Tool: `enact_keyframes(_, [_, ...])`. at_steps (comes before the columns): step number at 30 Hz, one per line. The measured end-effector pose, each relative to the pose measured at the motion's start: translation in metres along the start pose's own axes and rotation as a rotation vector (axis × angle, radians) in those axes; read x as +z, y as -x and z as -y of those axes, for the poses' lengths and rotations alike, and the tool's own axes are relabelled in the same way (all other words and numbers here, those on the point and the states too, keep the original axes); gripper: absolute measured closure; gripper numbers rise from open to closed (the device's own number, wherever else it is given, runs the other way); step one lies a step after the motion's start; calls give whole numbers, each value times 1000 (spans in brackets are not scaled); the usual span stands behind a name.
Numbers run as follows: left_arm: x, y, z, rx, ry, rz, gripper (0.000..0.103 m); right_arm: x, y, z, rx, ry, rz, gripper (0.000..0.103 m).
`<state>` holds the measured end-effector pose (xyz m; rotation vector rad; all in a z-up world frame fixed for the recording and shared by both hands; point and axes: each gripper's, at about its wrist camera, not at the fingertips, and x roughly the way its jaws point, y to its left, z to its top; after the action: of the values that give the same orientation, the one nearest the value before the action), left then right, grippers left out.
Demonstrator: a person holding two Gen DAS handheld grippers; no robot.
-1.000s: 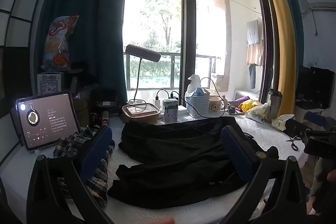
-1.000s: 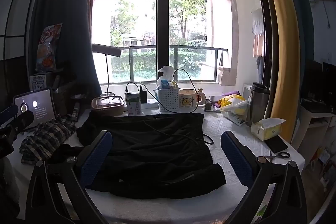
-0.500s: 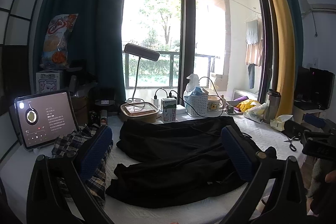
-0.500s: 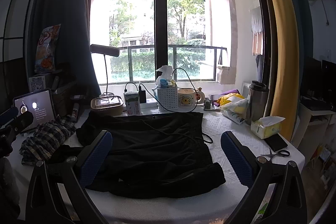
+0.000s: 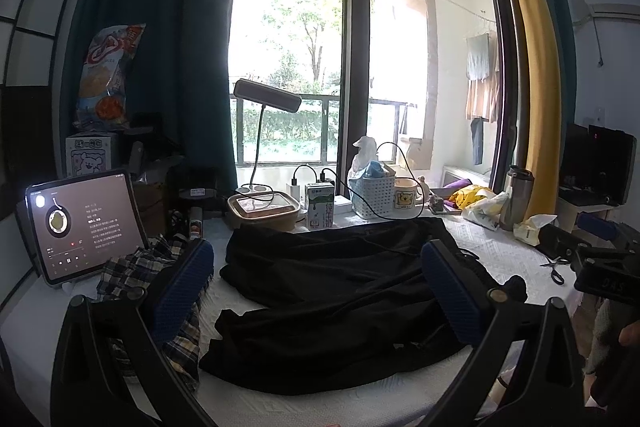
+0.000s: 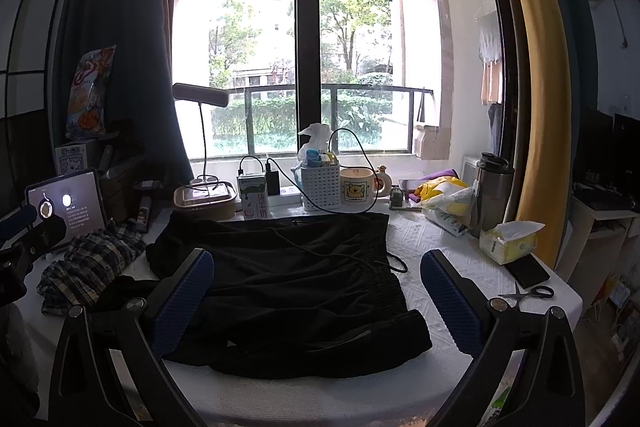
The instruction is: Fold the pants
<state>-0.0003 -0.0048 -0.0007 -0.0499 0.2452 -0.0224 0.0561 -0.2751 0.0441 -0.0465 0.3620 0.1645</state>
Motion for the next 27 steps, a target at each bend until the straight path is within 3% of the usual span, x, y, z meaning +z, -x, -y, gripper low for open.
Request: enact_keyframes(27, [-2,-1,1,-5,-3,-7,1,-1,-1,-3,1,3,-5,0])
